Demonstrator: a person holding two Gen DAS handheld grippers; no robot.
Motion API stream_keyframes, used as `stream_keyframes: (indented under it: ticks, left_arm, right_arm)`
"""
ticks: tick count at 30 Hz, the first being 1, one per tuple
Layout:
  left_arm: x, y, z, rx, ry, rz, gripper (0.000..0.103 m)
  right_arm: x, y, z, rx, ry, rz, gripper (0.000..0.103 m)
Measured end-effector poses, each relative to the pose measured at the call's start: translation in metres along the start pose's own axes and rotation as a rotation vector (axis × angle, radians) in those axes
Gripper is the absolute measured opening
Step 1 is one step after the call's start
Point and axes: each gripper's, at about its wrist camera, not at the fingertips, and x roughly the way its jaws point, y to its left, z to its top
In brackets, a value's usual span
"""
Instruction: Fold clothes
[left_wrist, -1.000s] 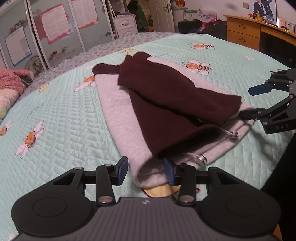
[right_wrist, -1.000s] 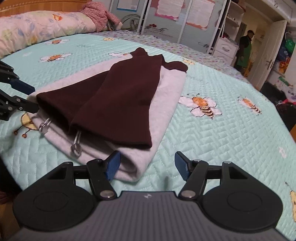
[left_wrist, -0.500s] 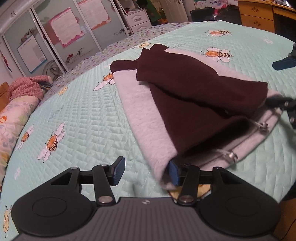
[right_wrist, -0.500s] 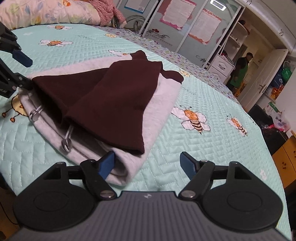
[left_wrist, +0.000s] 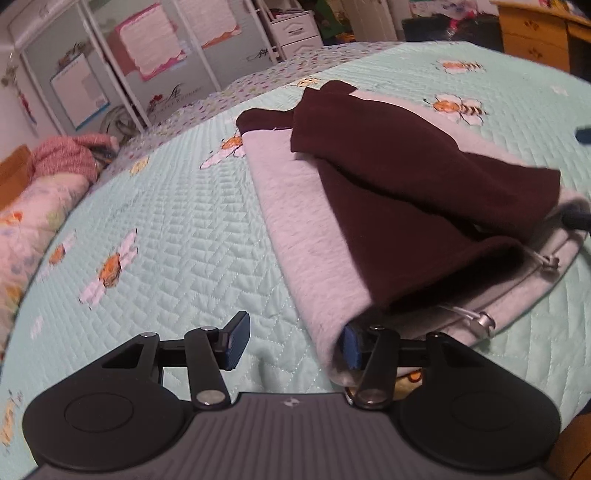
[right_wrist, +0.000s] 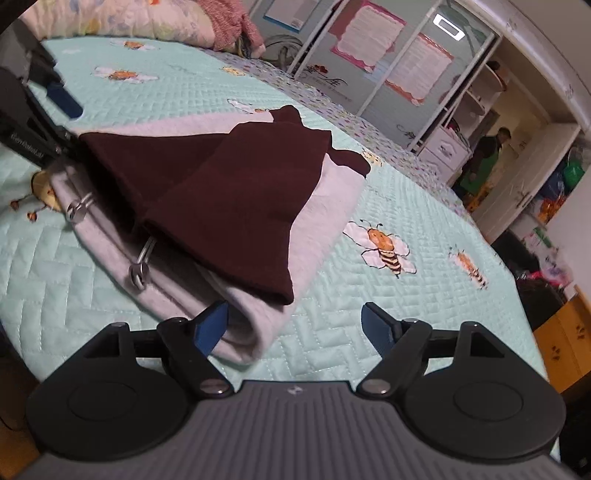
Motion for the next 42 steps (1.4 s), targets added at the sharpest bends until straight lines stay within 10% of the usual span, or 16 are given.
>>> stream_keyframes:
  ticks: [10,18,42]
  left_arm:
    - [0.002,-0.006,0.002,0.053,0.013,-0.002,0.052]
    - [0.003,-0.005,-0.001,0.012,0.040,0.006,0.034]
    - [0.007,0.029,-0.008,-0.201,0.100,-0.008,0.056]
  right_arm:
    - [0.016,0.032,0.015,-0.387,-0.003,-0.013,0.085]
    - [0.019,0.008,0.005,-0.179,0.050,-0.054,0.085]
    - [0.034,-0.051,-0.037,0.499,0.114,0.060,0.090]
